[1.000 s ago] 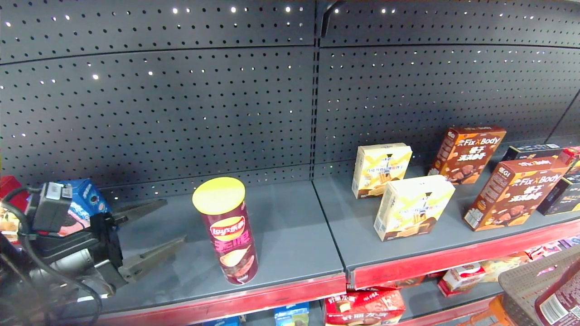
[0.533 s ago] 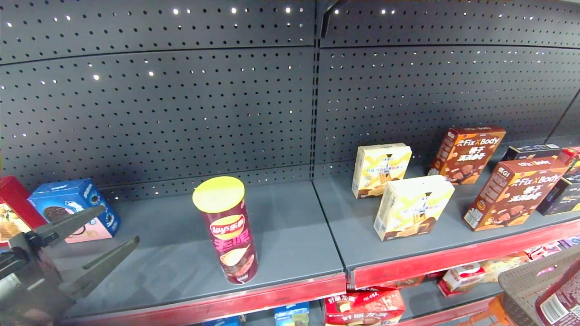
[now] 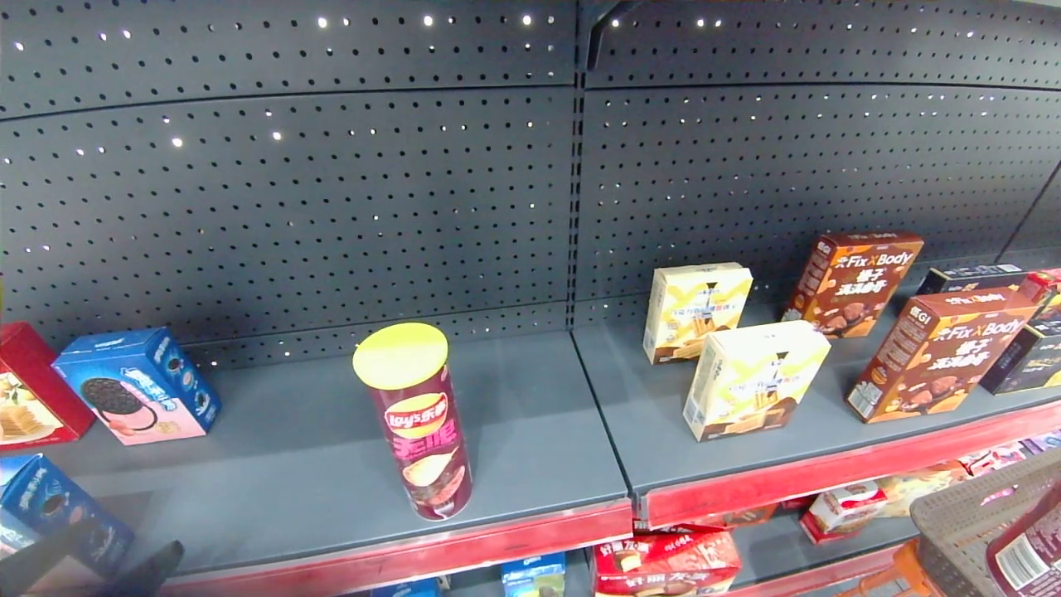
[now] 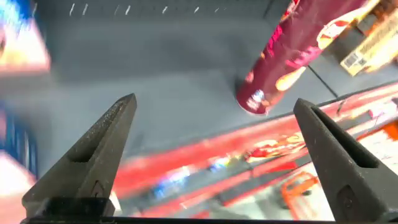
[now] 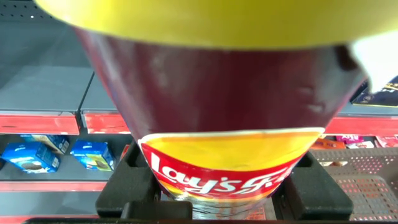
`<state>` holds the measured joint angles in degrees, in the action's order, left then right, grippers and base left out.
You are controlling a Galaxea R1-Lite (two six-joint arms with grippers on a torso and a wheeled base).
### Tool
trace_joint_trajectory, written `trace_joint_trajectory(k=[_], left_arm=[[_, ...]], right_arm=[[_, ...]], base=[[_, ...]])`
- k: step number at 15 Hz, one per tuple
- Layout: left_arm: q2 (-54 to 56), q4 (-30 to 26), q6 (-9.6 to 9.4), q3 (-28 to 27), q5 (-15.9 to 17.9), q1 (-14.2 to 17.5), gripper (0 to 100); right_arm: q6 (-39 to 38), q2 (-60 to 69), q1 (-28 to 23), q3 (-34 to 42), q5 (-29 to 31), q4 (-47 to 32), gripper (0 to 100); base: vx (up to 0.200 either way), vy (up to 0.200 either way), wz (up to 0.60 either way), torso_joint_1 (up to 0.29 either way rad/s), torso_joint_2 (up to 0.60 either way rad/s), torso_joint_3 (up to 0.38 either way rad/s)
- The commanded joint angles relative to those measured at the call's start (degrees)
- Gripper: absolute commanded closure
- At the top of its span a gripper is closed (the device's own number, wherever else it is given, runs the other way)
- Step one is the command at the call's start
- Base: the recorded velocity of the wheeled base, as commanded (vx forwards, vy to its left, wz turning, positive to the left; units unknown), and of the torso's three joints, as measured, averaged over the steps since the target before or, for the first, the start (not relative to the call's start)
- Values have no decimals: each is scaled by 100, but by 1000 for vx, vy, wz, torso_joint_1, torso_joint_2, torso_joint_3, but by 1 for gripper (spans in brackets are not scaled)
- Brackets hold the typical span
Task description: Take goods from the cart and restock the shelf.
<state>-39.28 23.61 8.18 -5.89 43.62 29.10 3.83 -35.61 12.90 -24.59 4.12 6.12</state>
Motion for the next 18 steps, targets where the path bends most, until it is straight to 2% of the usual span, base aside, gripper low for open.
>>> trace_joint_trajectory(k=[1, 3, 4, 6, 7, 10, 11, 12, 13, 14, 15, 16, 17, 18], left_arm=[[1142, -480, 333, -431, -169, 157, 0], [1142, -480, 281, -396, -389, 157, 0], [1150, -489, 175, -343, -530, 157, 0], [1238, -472, -229, 9, -1040, 157, 0], [1353, -507, -326, 88, -1215, 157, 0], [2047, -560, -405, 562, -2490, 157, 0], [2363, -964, -475, 580, -2956, 157, 0], [2609, -1368, -581, 562, -3219, 157, 0], [3058, -1904, -783, 571, -3536, 157, 0], [3787, -2722, -1029, 308, -3896, 157, 0], [3831, -2810, -1249, 272, -4168, 175, 0], [3840, -2801, -1301, 290, -4450, 184, 0], [3884, -2801, -1240, 299, -4617, 245, 0], [3928, -2801, -1187, 308, -4643, 702, 0]], right_arm=[[4, 80, 2, -11, 1, -23, 100], [4, 80, 2, -72, 1, -58, 100], [4, 89, 2, -55, 1, -58, 100], [4, 98, 2, -2, 1, -58, 100], [4, 89, 2, -11, 1, -58, 100], [4, 89, 2, -72, 10, -58, 100], [4, 107, -7, -72, 1, -49, 100], [4, 107, -7, -72, 10, -49, 100], [4, 107, -7, -108, 10, -49, 100], [4, 107, -7, -178, 10, -58, 100], [4, 98, -7, -213, 19, -67, 100], [4, 98, -7, -231, 10, -67, 100], [4, 98, -7, -231, 10, -67, 100], [-5, 98, 2, -222, 10, -67, 100]], base=[[0, 0, 0, 0, 0, 0], [0, 0, 0, 0, 0, 0], [0, 0, 0, 0, 0, 0], [0, 0, 0, 0, 0, 0], [0, 0, 0, 0, 0, 0], [0, 0, 0, 0, 0, 0], [0, 0, 0, 0, 0, 0], [0, 0, 0, 0, 0, 0], [0, 0, 0, 0, 0, 0], [0, 0, 0, 0, 0, 0], [0, 0, 0, 0, 0, 0], [0, 0, 0, 0, 0, 0], [0, 0, 0, 0, 0, 0], [0, 0, 0, 0, 0, 0]])
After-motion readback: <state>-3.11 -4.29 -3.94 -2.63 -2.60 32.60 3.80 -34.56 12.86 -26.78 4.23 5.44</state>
